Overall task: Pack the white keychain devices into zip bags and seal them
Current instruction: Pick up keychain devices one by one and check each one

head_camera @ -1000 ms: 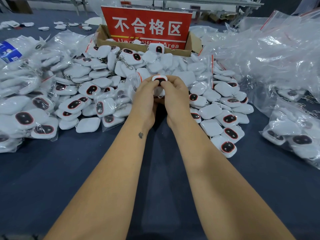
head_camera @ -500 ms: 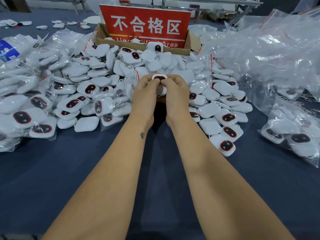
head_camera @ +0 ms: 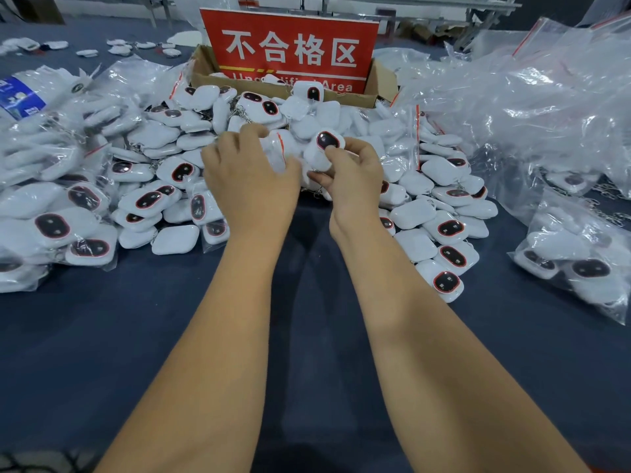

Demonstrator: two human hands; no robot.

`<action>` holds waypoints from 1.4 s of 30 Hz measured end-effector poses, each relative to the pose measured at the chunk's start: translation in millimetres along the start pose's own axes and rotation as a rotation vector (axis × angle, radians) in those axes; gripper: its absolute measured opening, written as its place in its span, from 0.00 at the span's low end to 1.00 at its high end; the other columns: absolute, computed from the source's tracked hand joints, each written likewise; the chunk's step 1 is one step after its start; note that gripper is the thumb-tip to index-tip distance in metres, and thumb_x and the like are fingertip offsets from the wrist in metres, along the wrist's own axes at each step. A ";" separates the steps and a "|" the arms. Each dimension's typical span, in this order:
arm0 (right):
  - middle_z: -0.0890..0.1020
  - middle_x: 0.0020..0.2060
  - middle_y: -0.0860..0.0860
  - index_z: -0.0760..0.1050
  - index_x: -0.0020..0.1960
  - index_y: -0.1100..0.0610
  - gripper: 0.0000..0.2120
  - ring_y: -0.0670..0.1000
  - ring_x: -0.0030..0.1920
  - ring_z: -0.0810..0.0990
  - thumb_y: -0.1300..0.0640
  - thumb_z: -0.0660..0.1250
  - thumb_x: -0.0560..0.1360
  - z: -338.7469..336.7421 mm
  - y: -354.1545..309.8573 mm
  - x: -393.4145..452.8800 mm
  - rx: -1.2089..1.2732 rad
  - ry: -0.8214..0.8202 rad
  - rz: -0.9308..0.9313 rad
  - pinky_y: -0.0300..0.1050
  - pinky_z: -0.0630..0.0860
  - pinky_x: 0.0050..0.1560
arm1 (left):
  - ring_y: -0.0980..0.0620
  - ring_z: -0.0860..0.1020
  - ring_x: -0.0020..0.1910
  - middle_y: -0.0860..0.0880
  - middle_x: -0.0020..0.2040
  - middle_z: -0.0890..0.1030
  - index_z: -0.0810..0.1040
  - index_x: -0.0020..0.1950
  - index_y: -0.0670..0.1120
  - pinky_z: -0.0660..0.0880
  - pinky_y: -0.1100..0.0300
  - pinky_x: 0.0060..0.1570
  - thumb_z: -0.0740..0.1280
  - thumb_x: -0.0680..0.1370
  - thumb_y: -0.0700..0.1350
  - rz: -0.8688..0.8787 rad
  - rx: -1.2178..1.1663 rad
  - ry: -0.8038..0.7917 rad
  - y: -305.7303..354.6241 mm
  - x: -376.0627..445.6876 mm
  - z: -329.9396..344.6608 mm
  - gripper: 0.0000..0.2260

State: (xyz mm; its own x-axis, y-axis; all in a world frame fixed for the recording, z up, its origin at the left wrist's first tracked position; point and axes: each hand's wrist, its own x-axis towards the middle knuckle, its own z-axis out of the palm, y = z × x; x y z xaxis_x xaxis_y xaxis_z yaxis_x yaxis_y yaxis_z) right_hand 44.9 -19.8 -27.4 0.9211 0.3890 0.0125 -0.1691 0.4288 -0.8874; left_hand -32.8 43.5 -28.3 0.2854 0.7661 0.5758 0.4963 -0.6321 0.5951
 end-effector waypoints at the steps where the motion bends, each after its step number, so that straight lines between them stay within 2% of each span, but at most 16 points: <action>1: 0.80 0.40 0.53 0.73 0.47 0.58 0.07 0.47 0.32 0.82 0.69 0.64 0.77 1.0 0.5 -1.2 0.017 -0.026 0.005 0.38 0.79 0.33 | 0.42 0.69 0.61 0.46 0.60 0.76 0.75 0.63 0.48 0.64 0.53 0.56 0.69 0.72 0.55 -0.030 0.056 -0.039 -1.7 0.4 0.6 0.22; 5: 0.80 0.42 0.55 0.72 0.48 0.58 0.07 0.51 0.38 0.83 0.70 0.63 0.78 4.1 1.3 -2.3 0.026 -0.105 0.014 0.42 0.82 0.38 | 0.42 0.69 0.62 0.47 0.59 0.78 0.77 0.62 0.48 0.64 0.51 0.56 0.69 0.73 0.53 -0.029 0.110 -0.082 -2.9 0.6 0.5 0.19; 11: 0.81 0.54 0.63 0.72 0.53 0.59 0.06 0.61 0.55 0.82 0.67 0.65 0.79 7.8 4.3 -5.2 -0.062 -0.167 0.006 0.54 0.81 0.56 | 0.46 0.77 0.54 0.50 0.50 0.82 0.79 0.55 0.46 0.71 0.47 0.59 0.64 0.75 0.47 -0.094 -0.223 -0.010 5.5 0.1 -6.9 0.11; 13: 0.81 0.54 0.61 0.71 0.53 0.56 0.08 0.59 0.53 0.82 0.64 0.68 0.78 8.1 6.7 -6.3 -0.202 -0.166 -0.033 0.55 0.81 0.56 | 0.46 0.77 0.53 0.51 0.49 0.82 0.79 0.54 0.45 0.72 0.46 0.58 0.64 0.76 0.46 -0.059 -0.261 0.011 7.3 -0.3 -7.4 0.11; 17: 0.82 0.43 0.54 0.71 0.49 0.53 0.07 0.48 0.39 0.80 0.61 0.69 0.78 6.4 9.3 -8.4 -0.345 -0.237 -0.094 0.43 0.78 0.41 | 0.47 0.76 0.52 0.50 0.49 0.81 0.80 0.53 0.45 0.71 0.53 0.55 0.65 0.77 0.47 0.038 -0.264 0.055 6.6 -0.3 -5.5 0.10; 18: 0.83 0.42 0.55 0.73 0.49 0.55 0.03 0.47 0.39 0.81 0.60 0.67 0.79 6.9 8.1 -8.9 -0.366 -0.264 -0.110 0.42 0.77 0.41 | 0.48 0.76 0.52 0.51 0.48 0.81 0.81 0.54 0.45 0.71 0.58 0.54 0.65 0.77 0.47 0.036 -0.302 0.053 6.7 -0.4 -5.1 0.10; 20: 0.84 0.41 0.54 0.78 0.48 0.59 0.09 0.47 0.41 0.81 0.58 0.62 0.82 7.4 7.2 -10.3 -0.415 -0.330 -0.107 0.43 0.78 0.44 | 0.50 0.77 0.53 0.55 0.47 0.79 0.81 0.55 0.46 0.70 0.66 0.51 0.63 0.77 0.48 0.001 -0.424 0.036 8.0 -1.2 -4.8 0.11; 23: 0.78 0.29 0.43 0.77 0.42 0.59 0.11 0.42 0.31 0.74 0.58 0.59 0.80 8.9 7.4 -16.8 -0.465 -0.473 -0.021 0.38 0.71 0.35 | 0.55 0.79 0.52 0.57 0.47 0.81 0.81 0.58 0.48 0.74 0.63 0.52 0.60 0.78 0.48 -0.046 -0.644 0.024 9.3 -4.1 -5.7 0.14; 25: 0.79 0.33 0.50 0.78 0.44 0.61 0.10 0.47 0.35 0.75 0.60 0.61 0.79 10.1 9.8 -16.4 -0.544 -0.484 -0.048 0.44 0.72 0.39 | 0.57 0.79 0.49 0.55 0.46 0.82 0.81 0.57 0.48 0.74 0.62 0.52 0.58 0.78 0.46 -0.046 -0.694 0.068 8.2 -3.5 -6.6 0.14; 28: 0.81 0.42 0.55 0.80 0.47 0.63 0.11 0.57 0.47 0.79 0.59 0.62 0.81 9.6 13.9 -10.9 -0.637 -0.347 -0.240 0.56 0.75 0.55 | 0.60 0.79 0.48 0.55 0.43 0.82 0.81 0.52 0.49 0.73 0.66 0.50 0.57 0.78 0.43 -0.080 -0.715 0.102 5.6 0.9 -6.3 0.13; 31: 0.79 0.54 0.56 0.80 0.50 0.59 0.09 0.54 0.60 0.77 0.57 0.62 0.82 8.3 8.7 -9.8 -0.425 -0.214 -0.313 0.57 0.70 0.67 | 0.65 0.77 0.43 0.58 0.41 0.80 0.81 0.48 0.48 0.71 0.72 0.47 0.57 0.75 0.40 -0.125 -0.731 0.107 5.3 3.6 -5.3 0.13; 33: 0.79 0.58 0.57 0.80 0.46 0.50 0.09 0.54 0.62 0.77 0.58 0.63 0.81 4.1 2.3 -4.7 -0.254 -0.117 -0.269 0.55 0.70 0.69 | 0.66 0.74 0.37 0.59 0.38 0.78 0.81 0.47 0.47 0.71 0.72 0.43 0.57 0.74 0.39 -0.150 -0.756 0.089 5.7 3.2 -5.4 0.13; 36: 0.83 0.49 0.52 0.80 0.41 0.50 0.12 0.51 0.54 0.81 0.59 0.65 0.81 -8.4 -10.3 6.4 -0.097 -0.038 -0.199 0.54 0.75 0.64 | 0.65 0.74 0.35 0.60 0.41 0.78 0.79 0.51 0.52 0.70 0.70 0.40 0.59 0.76 0.43 -0.230 -0.740 -0.067 7.4 2.3 -5.5 0.11; 38: 0.84 0.40 0.51 0.80 0.39 0.54 0.10 0.50 0.45 0.82 0.62 0.68 0.78 -16.0 -18.4 12.3 0.028 -0.071 -0.117 0.55 0.78 0.57 | 0.66 0.76 0.41 0.59 0.45 0.79 0.79 0.55 0.52 0.72 0.70 0.46 0.60 0.79 0.45 -0.271 -0.746 -0.211 6.6 2.2 -3.2 0.10; 40: 0.83 0.35 0.53 0.78 0.38 0.59 0.08 0.51 0.38 0.82 0.66 0.69 0.75 -17.6 -23.2 13.2 0.137 -0.140 -0.038 0.52 0.79 0.48 | 0.54 0.78 0.46 0.53 0.45 0.80 0.79 0.51 0.49 0.75 0.57 0.52 0.61 0.79 0.46 -0.302 -0.812 -0.317 7.3 2.3 -1.8 0.08; 42: 0.82 0.35 0.55 0.75 0.38 0.60 0.07 0.52 0.37 0.82 0.68 0.69 0.74 -17.2 -25.1 11.9 0.177 -0.186 -0.004 0.52 0.79 0.47 | 0.49 0.74 0.42 0.46 0.41 0.77 0.77 0.45 0.41 0.72 0.52 0.48 0.62 0.78 0.51 -0.263 -0.838 -0.368 7.0 1.6 -0.7 0.13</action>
State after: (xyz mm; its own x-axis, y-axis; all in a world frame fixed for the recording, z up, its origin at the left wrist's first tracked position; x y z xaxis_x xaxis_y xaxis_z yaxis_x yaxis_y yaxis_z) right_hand 66.1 -39.9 -12.9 0.8443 0.5234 0.1147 -0.2394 0.5599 -0.7932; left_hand -29.5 40.1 -22.8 0.5598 0.7935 0.2387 -0.1274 -0.2022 0.9710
